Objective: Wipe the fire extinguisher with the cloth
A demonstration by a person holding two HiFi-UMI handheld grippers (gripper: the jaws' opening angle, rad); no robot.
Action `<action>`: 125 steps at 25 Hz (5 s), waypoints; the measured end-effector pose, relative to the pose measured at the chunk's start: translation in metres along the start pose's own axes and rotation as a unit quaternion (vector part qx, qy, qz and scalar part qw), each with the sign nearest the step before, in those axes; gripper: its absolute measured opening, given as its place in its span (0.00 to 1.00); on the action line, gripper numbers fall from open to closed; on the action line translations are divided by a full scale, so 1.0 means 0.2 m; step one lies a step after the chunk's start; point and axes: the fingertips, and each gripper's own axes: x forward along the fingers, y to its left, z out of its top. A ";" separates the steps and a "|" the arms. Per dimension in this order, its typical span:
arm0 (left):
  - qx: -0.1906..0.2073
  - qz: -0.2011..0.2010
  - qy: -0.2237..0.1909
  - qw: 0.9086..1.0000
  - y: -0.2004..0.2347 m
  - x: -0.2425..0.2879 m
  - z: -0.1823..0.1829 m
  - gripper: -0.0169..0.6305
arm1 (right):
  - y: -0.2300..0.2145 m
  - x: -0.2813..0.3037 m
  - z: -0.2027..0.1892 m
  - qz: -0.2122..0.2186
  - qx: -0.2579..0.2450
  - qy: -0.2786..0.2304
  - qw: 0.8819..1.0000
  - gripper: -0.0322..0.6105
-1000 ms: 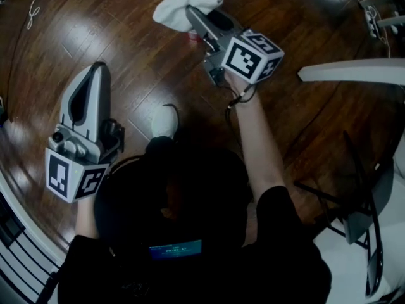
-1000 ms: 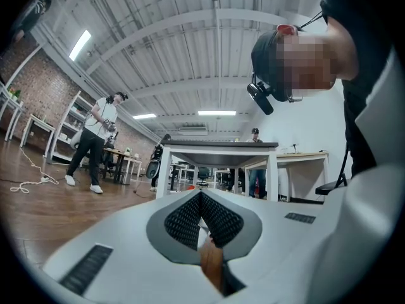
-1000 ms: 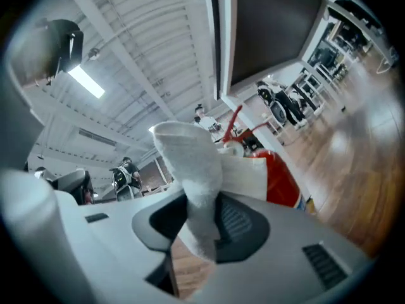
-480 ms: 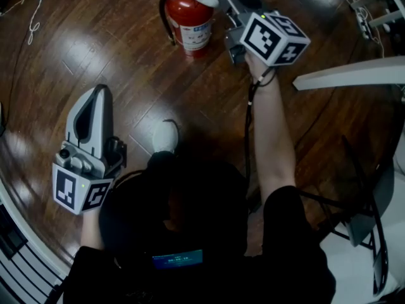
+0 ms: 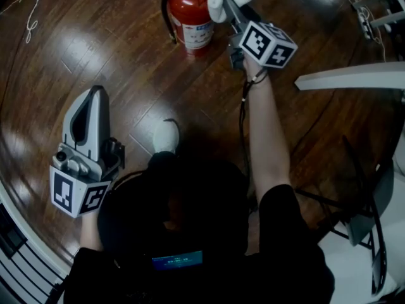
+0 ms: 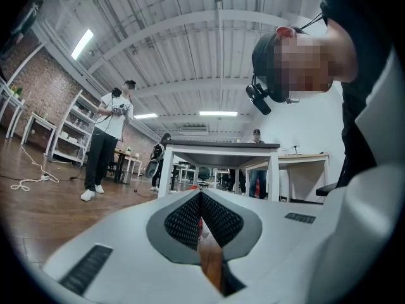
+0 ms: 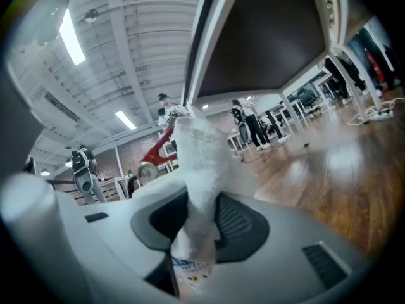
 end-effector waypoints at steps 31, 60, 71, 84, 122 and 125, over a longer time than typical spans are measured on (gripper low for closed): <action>-0.003 0.004 -0.006 1.000 0.05 -0.05 0.00 0.03 | -0.33 0.02 -0.94 -0.083 0.042 0.167 0.982 0.26; -0.002 0.005 -0.013 1.000 -0.02 -0.03 0.01 0.03 | 0.50 -0.11 0.22 0.070 -0.019 -0.030 0.997 0.27; -0.004 0.003 -0.011 1.000 -0.01 -0.04 0.01 0.03 | 0.41 -0.09 -0.15 0.050 -0.015 0.022 0.998 0.27; -0.005 0.005 -0.011 1.000 0.02 -0.08 0.00 0.03 | 0.15 0.06 -0.97 -0.008 0.010 0.181 0.983 0.27; 0.006 -0.008 -0.011 1.000 -0.06 0.03 0.00 0.03 | 0.41 -0.51 -0.18 0.059 -0.002 -0.025 0.998 0.27; 0.012 -0.007 -0.007 1.000 -0.06 0.06 -0.01 0.03 | 0.46 -0.71 -0.08 0.045 -0.031 -0.046 0.997 0.27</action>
